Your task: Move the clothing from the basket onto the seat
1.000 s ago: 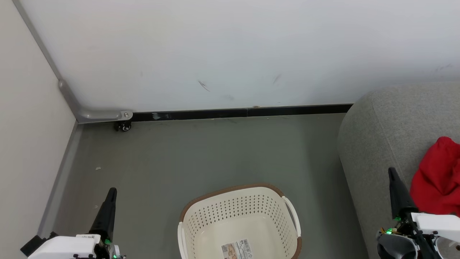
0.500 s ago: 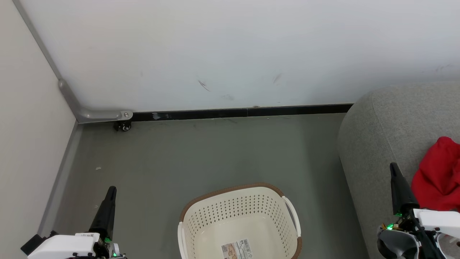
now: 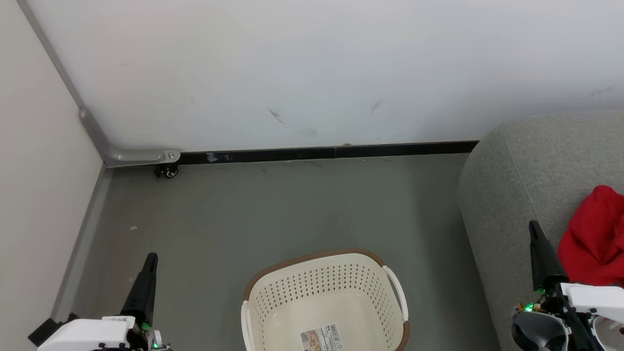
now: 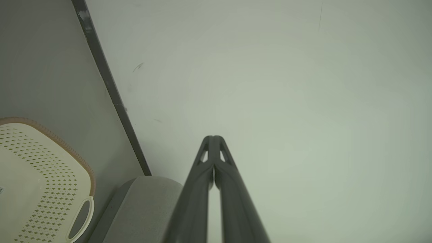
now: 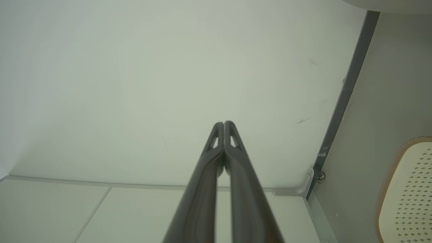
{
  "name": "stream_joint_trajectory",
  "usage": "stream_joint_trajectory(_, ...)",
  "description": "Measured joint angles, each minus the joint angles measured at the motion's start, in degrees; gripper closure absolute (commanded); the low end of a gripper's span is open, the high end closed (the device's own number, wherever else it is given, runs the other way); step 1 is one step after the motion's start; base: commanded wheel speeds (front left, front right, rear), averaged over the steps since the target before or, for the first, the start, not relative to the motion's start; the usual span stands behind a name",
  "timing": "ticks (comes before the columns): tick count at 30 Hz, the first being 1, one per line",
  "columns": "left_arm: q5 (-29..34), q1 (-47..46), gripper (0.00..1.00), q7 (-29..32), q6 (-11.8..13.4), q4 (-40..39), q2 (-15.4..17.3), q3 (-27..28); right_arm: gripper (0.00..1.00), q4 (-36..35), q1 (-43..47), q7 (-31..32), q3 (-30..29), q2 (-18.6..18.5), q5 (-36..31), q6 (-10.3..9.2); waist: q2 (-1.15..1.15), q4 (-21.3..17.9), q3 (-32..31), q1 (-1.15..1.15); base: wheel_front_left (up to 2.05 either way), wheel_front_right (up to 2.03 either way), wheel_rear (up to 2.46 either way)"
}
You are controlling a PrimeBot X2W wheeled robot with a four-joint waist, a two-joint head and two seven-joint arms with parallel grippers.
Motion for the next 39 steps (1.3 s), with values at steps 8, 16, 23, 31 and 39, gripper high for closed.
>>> stream_joint_trajectory(8, 0.0, -0.03, 1.0, 0.07, -0.07, 0.24, 0.0, 0.03, 1.0, 0.0, 0.0, 0.0, 0.01, 0.0, 0.0, 0.0, 0.0, 0.0, 0.0, 0.0, 0.0, 0.0, 0.0)
stream_joint_trajectory(16, 0.0, -0.11, 1.0, 0.09, -0.08, 0.46, 0.0, 0.05, 1.0, 0.0, 0.0, 0.0, 0.01, 0.0, 0.0, 0.0, 0.0, 0.01, 0.0, 0.0, 0.0, 0.0, 0.0)
stream_joint_trajectory(23, 0.0, -0.14, 1.0, 0.24, -0.08, 0.6, -0.01, 0.08, 1.0, 0.0, 0.0, 0.0, 0.01, 0.0, 0.0, 0.0, 0.0, 0.01, -0.01, -0.01, 0.0, 0.0, 0.0)
stream_joint_trajectory(31, 0.0, -0.16, 1.0, 0.24, -0.08, 0.69, -0.01, 0.11, 1.0, 0.0, 0.0, 0.0, 0.01, 0.0, 0.01, 0.0, 0.0, 0.01, -0.01, -0.01, 0.0, 0.0, 0.0)
stream_joint_trajectory(39, 0.0, -0.18, 1.0, 0.24, -0.09, 0.77, -0.02, 0.12, 1.0, 0.0, 0.0, 0.0, 0.02, 0.0, 0.01, 0.0, 0.0, 0.01, -0.01, -0.01, 0.0, 0.0, 0.0)
